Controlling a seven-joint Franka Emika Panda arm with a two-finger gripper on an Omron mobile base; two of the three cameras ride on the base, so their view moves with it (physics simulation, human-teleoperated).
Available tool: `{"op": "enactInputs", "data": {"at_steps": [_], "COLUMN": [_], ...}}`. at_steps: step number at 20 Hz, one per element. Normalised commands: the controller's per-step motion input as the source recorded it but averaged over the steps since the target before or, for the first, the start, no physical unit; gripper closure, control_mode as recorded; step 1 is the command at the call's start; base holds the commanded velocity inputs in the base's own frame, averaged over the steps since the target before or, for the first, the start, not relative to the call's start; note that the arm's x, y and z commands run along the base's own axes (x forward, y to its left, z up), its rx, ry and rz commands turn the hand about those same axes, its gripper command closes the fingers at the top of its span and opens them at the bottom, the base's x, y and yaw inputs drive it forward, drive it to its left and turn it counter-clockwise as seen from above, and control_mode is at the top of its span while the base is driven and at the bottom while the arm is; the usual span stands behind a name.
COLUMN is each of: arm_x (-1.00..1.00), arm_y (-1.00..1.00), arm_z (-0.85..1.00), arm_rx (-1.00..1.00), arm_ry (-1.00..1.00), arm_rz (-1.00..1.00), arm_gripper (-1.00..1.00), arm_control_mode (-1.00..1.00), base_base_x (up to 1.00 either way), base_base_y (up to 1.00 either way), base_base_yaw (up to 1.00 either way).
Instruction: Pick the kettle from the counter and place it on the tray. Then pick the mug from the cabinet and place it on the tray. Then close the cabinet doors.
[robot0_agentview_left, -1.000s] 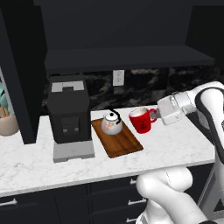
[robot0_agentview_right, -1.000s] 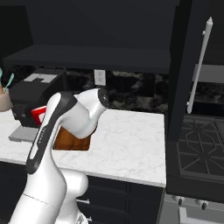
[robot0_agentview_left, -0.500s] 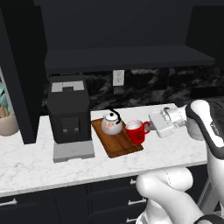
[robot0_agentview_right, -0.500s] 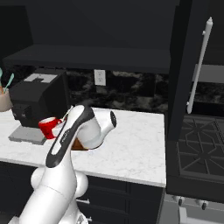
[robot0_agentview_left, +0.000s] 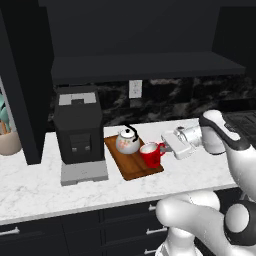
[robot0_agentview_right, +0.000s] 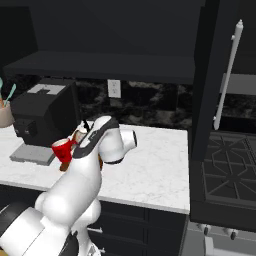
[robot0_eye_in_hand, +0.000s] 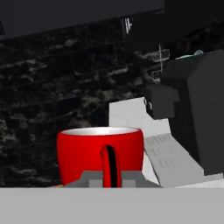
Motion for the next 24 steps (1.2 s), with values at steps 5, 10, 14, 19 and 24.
{"op": "enactInputs", "data": {"at_steps": [5,10,14,19,24], "arm_x": [0.27,0.27,0.29,0.29,0.18], "arm_y": [-0.02,0.00,0.00,0.10,0.14], "arm_z": [-0.35,-0.28,-0.21,-0.17,-0.20], "arm_rx": [0.00,0.00,0.01,0.02,0.00], "arm_ry": [-0.03,-0.09,-0.05,-0.03,0.00], "arm_rz": [0.09,0.01,0.00,0.00,0.00], "arm_gripper": [1.00,1.00,1.00,1.00,1.00], "arm_control_mode": [-1.00,-1.00,-1.00,-1.00,-1.00], "base_base_x": [0.00,0.00,0.00,0.00,0.00], "base_base_y": [0.00,0.00,0.00,0.00,0.00], "base_base_yaw": [0.00,0.00,0.00,0.00,0.00]}}
